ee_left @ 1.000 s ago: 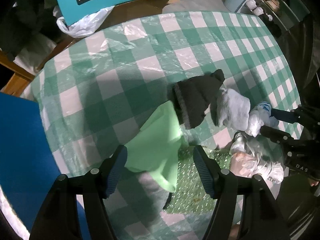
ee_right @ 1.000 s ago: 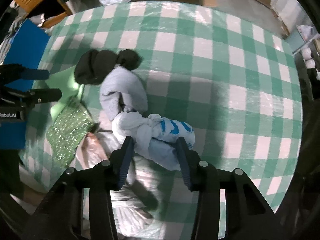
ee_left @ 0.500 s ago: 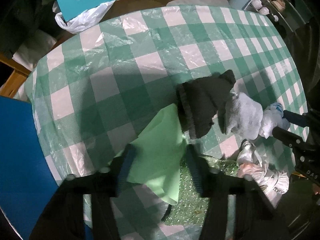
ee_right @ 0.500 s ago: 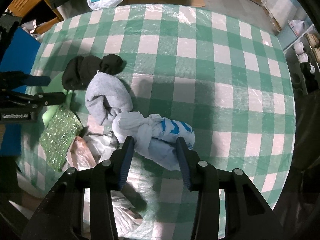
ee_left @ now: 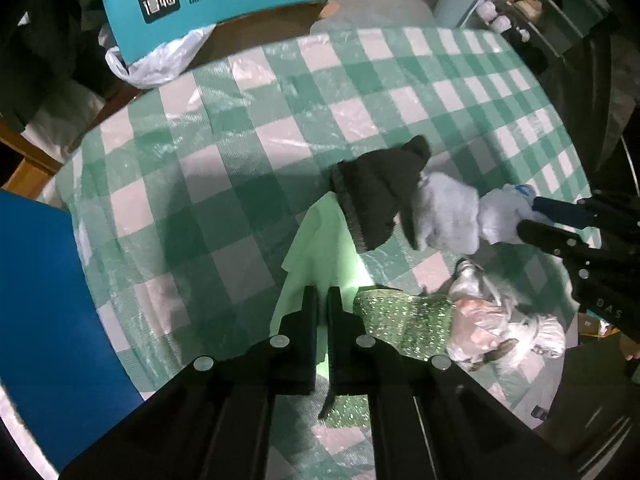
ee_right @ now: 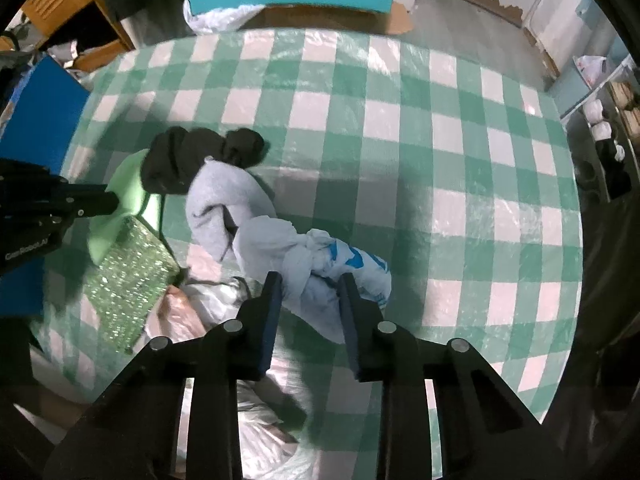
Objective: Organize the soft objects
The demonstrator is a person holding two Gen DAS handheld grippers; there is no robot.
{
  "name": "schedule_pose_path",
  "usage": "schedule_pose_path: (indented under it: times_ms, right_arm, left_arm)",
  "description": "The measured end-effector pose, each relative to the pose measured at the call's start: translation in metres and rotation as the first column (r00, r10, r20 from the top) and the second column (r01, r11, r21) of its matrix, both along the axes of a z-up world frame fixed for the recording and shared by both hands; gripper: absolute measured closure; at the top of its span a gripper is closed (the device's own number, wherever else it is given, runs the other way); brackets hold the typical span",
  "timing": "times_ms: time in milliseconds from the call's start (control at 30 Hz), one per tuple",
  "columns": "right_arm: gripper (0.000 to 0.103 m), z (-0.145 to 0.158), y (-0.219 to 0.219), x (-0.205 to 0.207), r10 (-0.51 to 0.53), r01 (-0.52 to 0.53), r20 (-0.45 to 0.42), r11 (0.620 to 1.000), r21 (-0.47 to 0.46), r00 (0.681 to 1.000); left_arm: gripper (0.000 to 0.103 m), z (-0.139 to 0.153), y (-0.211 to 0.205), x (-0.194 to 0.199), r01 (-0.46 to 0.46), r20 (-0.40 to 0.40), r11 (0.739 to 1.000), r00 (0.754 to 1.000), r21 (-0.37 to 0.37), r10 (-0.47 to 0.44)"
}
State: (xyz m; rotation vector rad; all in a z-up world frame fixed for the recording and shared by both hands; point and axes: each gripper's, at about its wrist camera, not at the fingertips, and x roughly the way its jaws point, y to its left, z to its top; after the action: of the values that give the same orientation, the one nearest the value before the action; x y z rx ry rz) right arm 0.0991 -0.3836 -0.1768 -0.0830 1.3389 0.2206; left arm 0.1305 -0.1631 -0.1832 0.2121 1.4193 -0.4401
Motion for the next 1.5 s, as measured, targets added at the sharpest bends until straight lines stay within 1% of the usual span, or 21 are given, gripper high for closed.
schedule_pose_path:
  times_ms: [167,267,500,900,1167,1500]
  right_arm:
    - [0.078,0.011,0.004,-0.005,0.006,-0.007,0.026,1.0,0.009,1.0]
    - [0.079,0.019,0.005,-0.008,0.001,-0.002,0.046,1.0,0.019,0.999]
    - [0.079,0.044,0.011,-0.01,0.011,-0.015,0.096,0.999,0.046,0.995]
    - [0.079,0.078,0.026,-0.01,0.024,-0.039,0.167,0.996,0.083,0.986]
    - [0.079,0.1,0.037,-0.008,0.032,-0.057,0.213,0.992,0.113,0.977]
    - [0.079,0.117,0.054,-0.007,0.055,-0.089,0.245,0.987,0.131,0.968]
  left_arm:
    - [0.099,0.016,0.005,-0.005,-0.014,0.039,1.0,0.999,0.004,0.014]
    - [0.099,0.027,0.013,-0.006,-0.033,0.07,0.999,0.997,-0.007,0.033]
    - [0.099,0.053,0.022,-0.015,-0.054,0.133,0.998,0.99,-0.015,0.056]
    - [0.099,0.084,0.036,-0.029,-0.062,0.228,0.998,0.972,0.029,0.054]
    - [0.099,0.101,0.048,-0.033,-0.077,0.25,0.997,0.965,0.005,0.073]
    - [0.099,0.122,0.064,-0.038,-0.097,0.282,0.995,0.954,-0.015,0.097]
